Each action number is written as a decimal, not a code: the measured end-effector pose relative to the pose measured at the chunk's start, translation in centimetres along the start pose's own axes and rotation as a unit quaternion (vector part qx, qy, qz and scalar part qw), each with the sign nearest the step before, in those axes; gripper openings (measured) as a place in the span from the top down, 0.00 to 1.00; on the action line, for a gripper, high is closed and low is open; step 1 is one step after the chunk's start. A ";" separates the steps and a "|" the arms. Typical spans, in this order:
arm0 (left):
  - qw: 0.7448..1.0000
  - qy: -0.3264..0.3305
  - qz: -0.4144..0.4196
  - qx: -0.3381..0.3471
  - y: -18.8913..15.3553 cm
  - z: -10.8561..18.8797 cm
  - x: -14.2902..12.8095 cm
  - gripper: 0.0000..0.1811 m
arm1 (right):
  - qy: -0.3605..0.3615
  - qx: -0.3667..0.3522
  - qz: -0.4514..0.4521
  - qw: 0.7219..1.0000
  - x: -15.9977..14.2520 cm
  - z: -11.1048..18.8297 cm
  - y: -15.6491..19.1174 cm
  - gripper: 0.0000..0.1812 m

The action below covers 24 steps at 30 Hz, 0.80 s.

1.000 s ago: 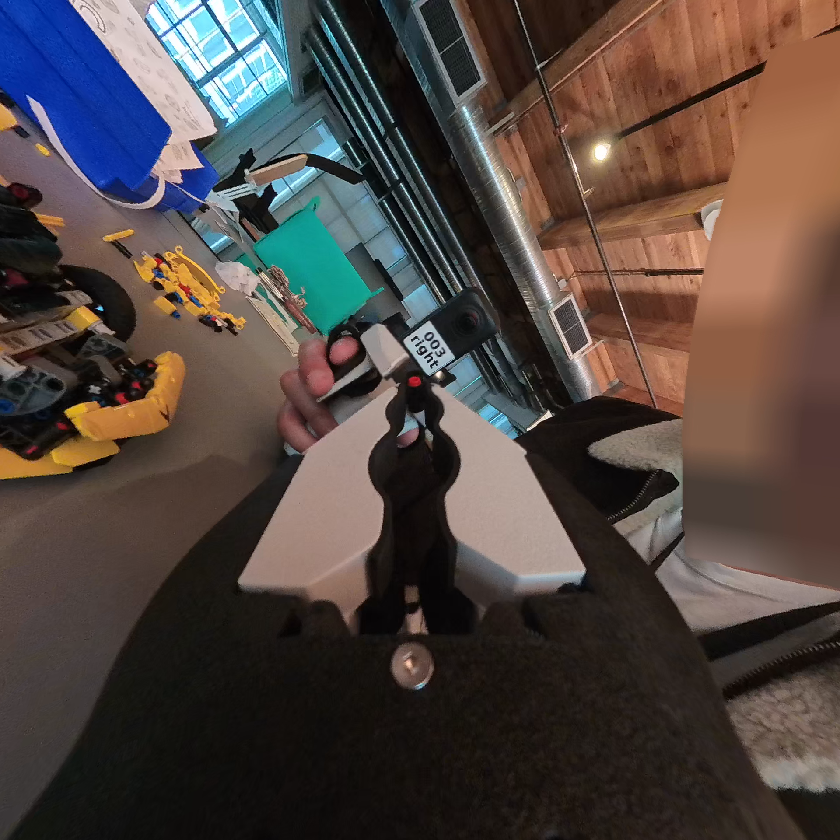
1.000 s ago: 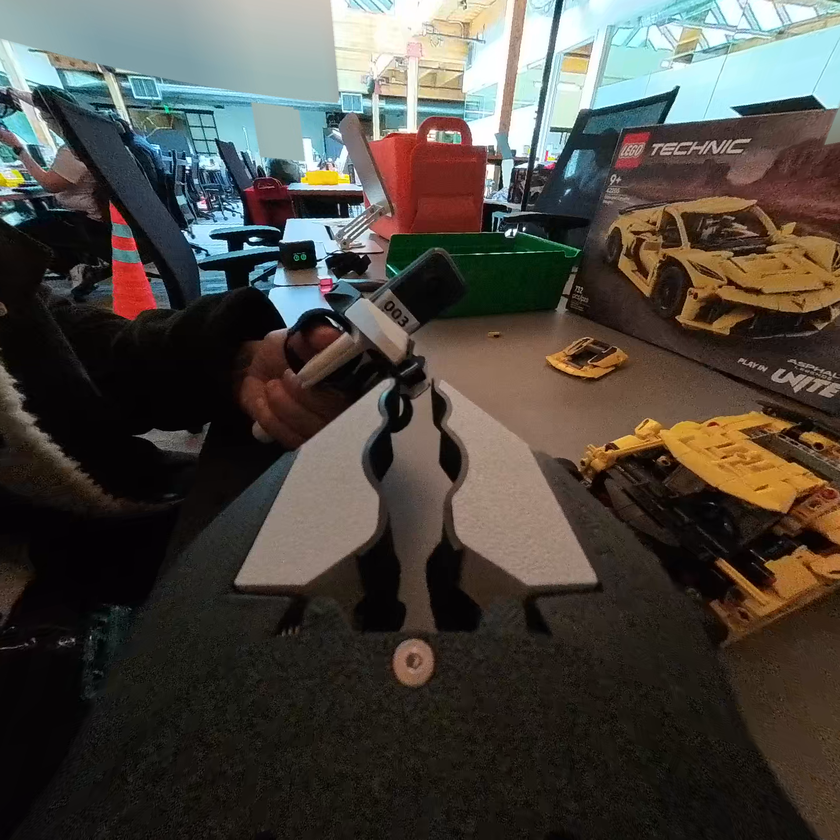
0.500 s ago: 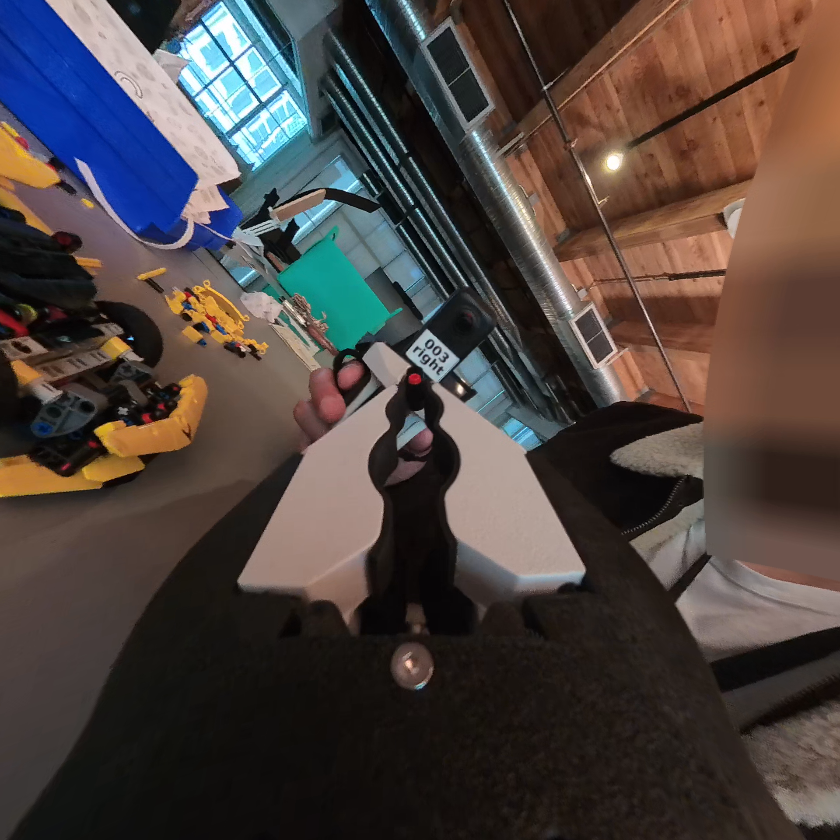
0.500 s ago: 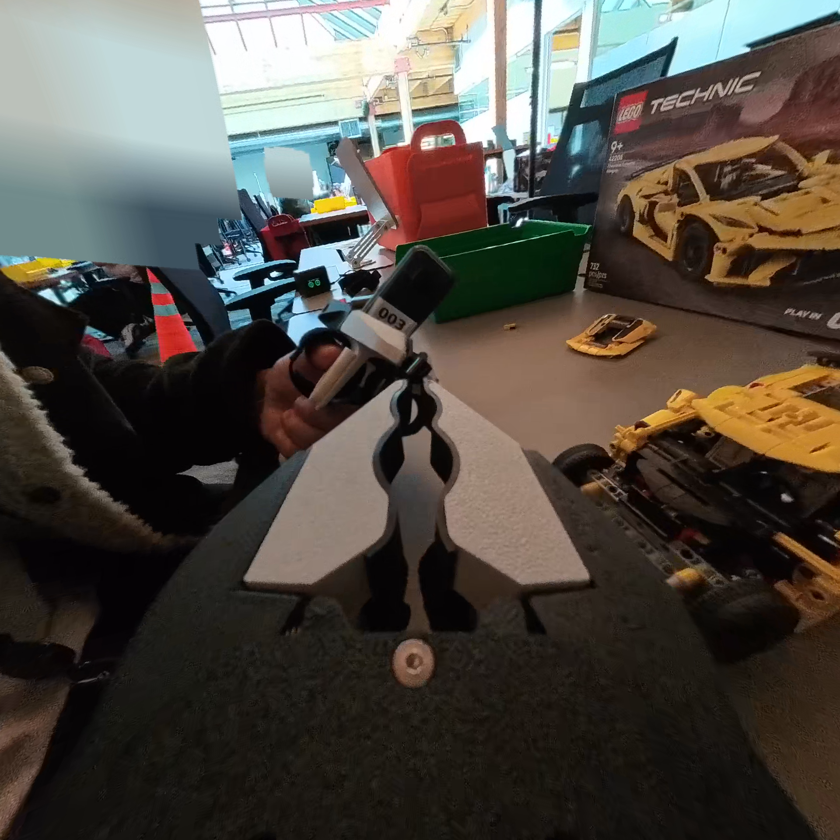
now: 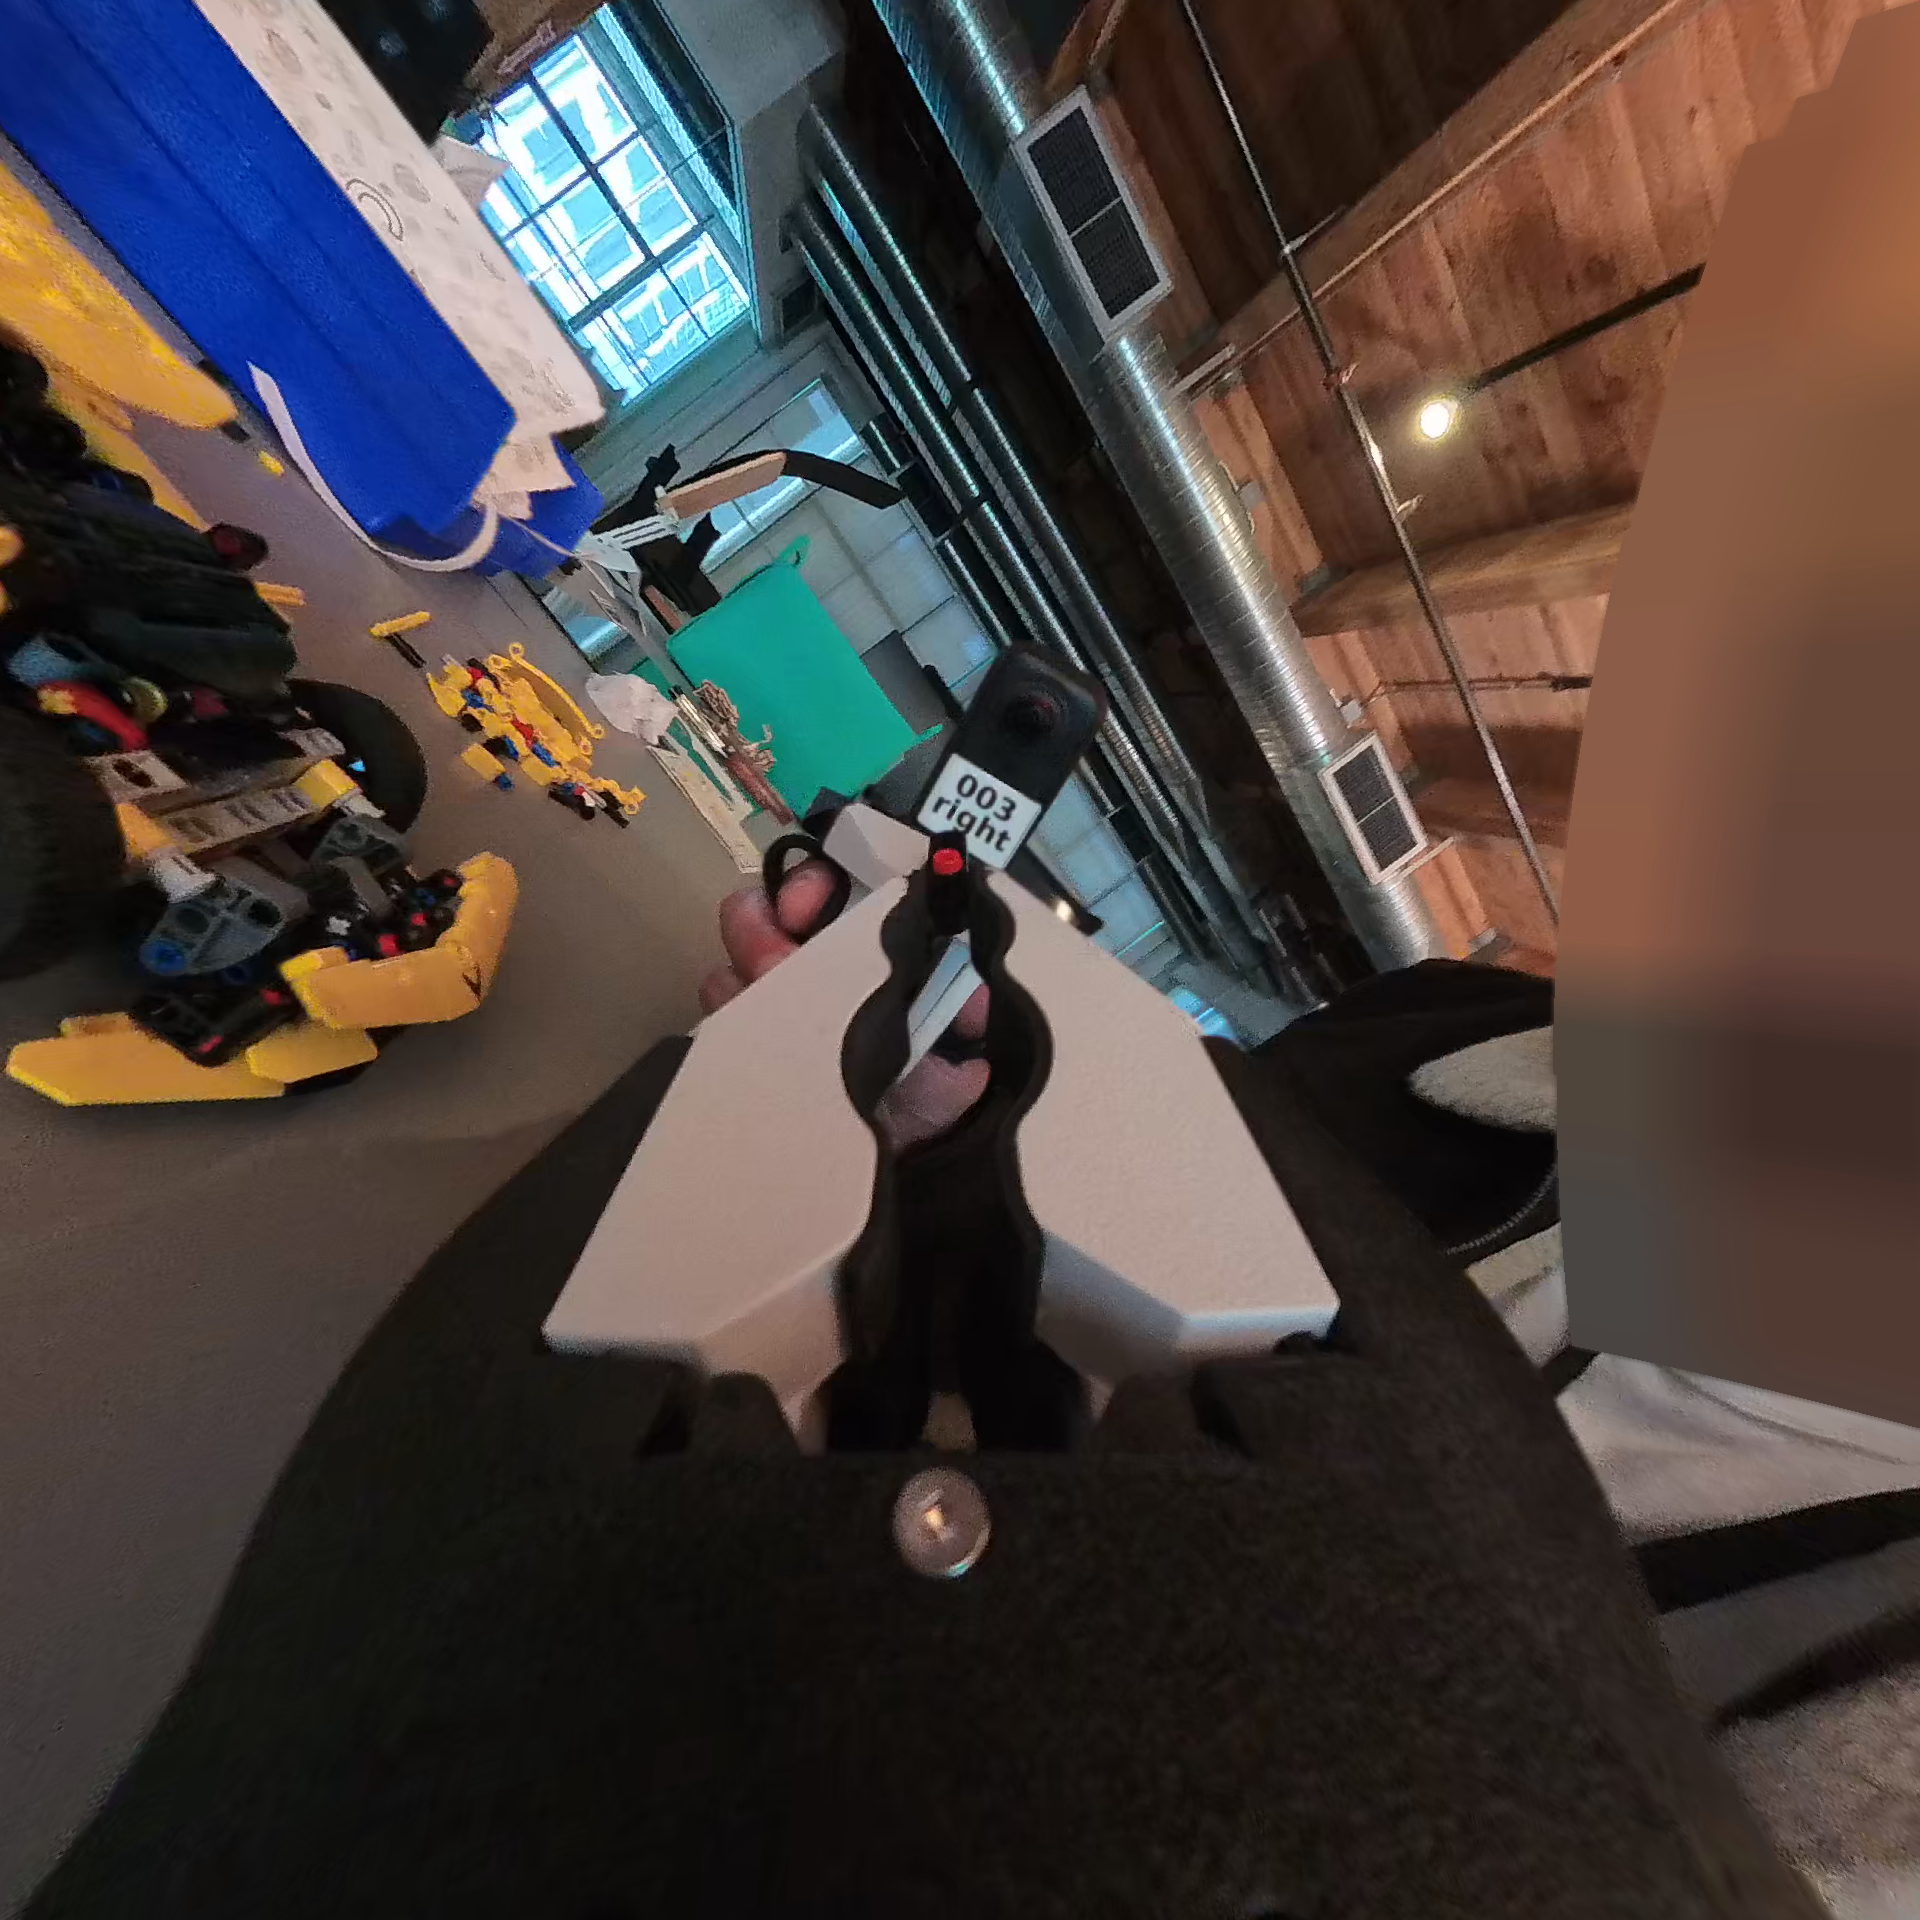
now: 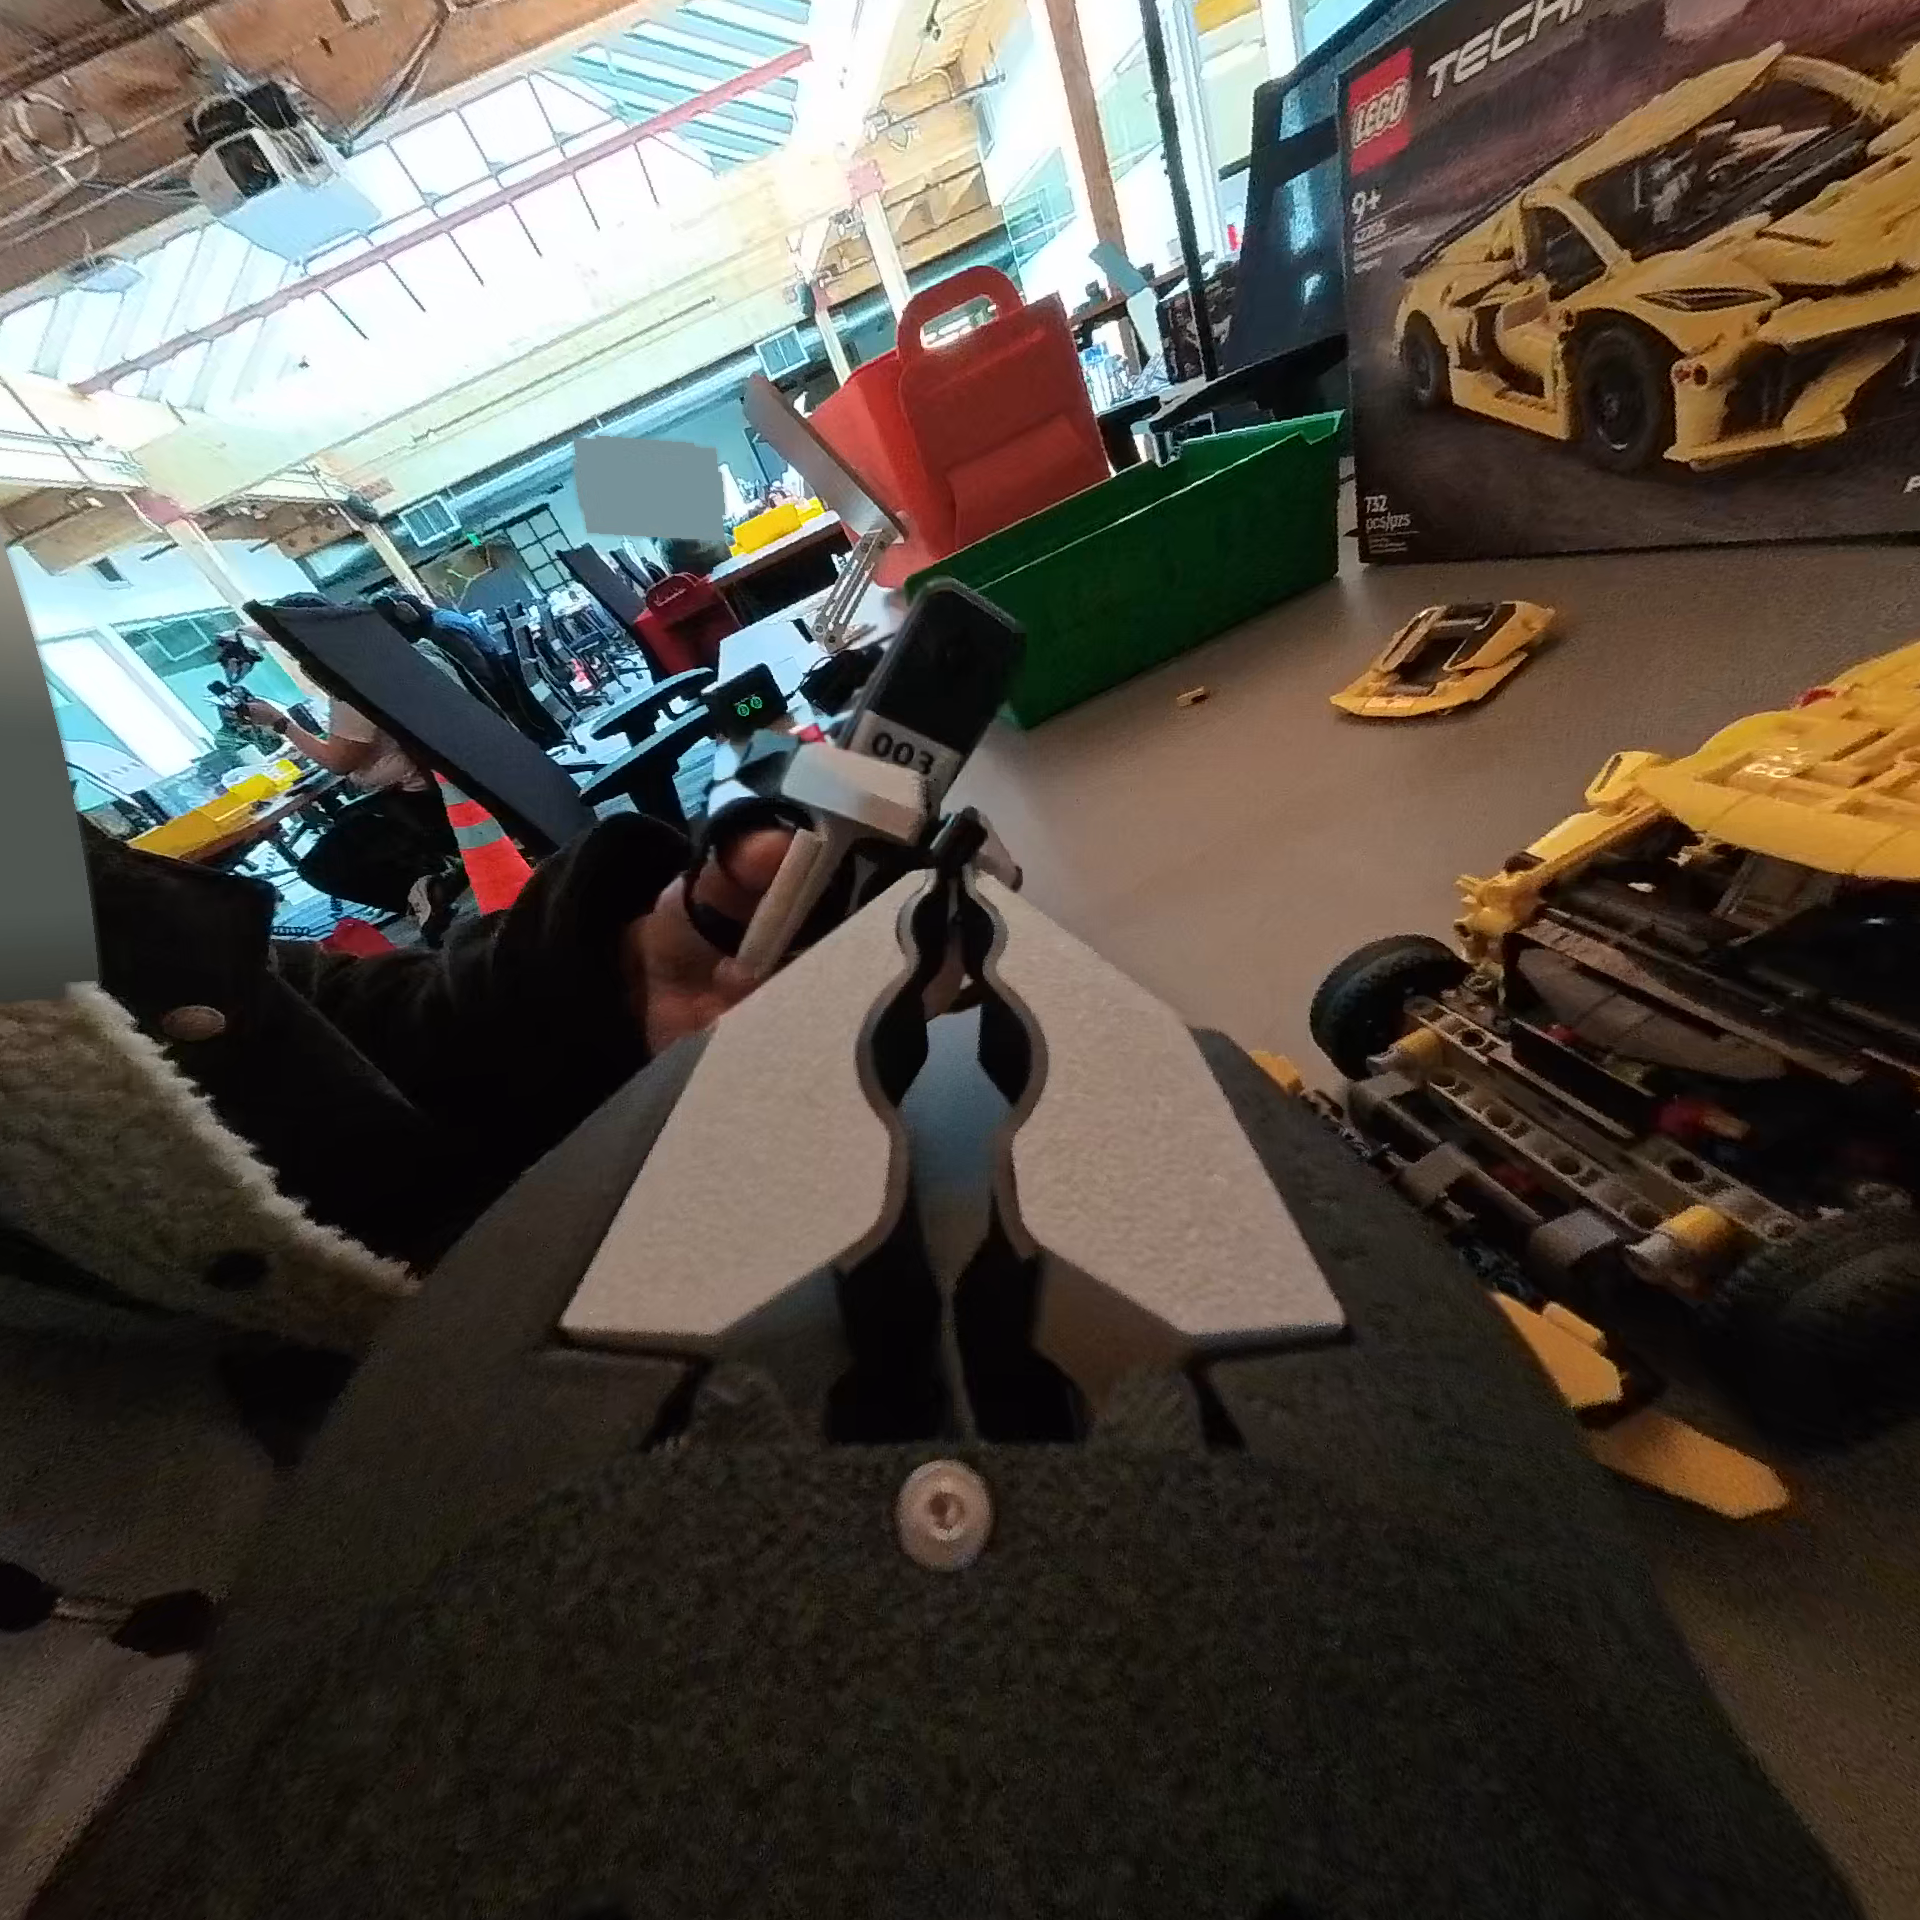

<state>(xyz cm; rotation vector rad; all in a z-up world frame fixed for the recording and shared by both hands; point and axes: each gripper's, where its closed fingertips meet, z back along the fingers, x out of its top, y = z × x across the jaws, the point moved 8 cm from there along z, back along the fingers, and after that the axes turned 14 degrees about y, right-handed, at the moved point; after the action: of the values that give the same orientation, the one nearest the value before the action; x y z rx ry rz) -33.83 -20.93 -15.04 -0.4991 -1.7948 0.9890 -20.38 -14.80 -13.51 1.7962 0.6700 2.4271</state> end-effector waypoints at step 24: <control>0.999 -0.023 -0.003 0.045 0.6 0.3 0.2 0.96 | -0.018 -0.007 -0.068 0.998 -0.3 -0.5 -0.9 1.00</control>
<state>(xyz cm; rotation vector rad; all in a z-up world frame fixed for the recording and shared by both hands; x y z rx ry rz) -34.20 -20.54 -15.47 -0.4179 -1.7830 1.0789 -20.91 -14.19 -14.23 1.7245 0.7440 2.3016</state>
